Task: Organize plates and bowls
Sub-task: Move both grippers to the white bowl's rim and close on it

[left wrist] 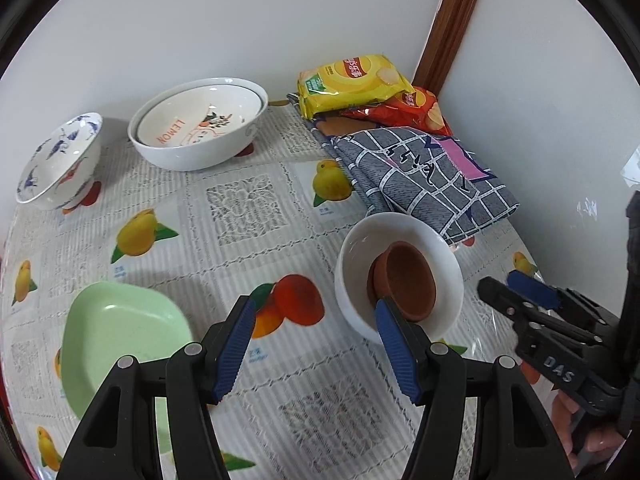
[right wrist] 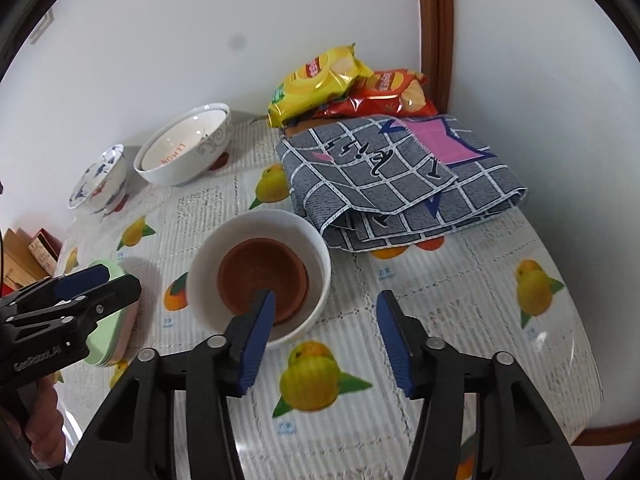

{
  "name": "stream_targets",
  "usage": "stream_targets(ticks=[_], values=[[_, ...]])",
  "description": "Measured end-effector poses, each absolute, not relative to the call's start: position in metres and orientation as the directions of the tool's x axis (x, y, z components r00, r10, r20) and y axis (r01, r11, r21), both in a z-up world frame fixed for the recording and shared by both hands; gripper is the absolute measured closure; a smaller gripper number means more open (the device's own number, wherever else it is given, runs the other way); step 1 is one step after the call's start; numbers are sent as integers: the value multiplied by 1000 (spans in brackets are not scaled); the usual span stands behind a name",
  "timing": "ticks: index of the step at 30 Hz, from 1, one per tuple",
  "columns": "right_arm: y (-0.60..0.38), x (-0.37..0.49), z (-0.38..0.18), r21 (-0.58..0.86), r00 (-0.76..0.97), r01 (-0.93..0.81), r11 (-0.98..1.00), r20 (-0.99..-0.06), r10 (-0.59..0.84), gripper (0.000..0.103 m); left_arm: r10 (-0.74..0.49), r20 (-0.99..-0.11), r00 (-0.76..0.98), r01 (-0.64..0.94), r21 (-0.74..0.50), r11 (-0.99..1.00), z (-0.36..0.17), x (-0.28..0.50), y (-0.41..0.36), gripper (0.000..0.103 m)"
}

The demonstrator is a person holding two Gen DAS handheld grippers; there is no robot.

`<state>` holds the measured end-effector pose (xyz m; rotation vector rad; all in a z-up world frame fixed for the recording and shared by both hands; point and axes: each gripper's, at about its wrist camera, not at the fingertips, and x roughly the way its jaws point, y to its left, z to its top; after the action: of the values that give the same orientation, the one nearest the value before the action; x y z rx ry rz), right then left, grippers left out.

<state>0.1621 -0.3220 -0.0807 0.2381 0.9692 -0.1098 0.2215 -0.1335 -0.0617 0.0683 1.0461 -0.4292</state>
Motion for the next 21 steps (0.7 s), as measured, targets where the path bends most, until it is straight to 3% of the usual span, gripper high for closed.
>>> stream_targets(ticks=[15, 21], values=[[-329, 201, -114, 143, 484, 192, 971, -874, 33, 74, -274, -887, 373, 362, -133, 923, -94, 255, -158, 44], [-326, 211, -124, 114, 446, 194, 974, -895, 16, 79, -265, -900, 346, 349, -139, 927, -105, 263, -159, 56]])
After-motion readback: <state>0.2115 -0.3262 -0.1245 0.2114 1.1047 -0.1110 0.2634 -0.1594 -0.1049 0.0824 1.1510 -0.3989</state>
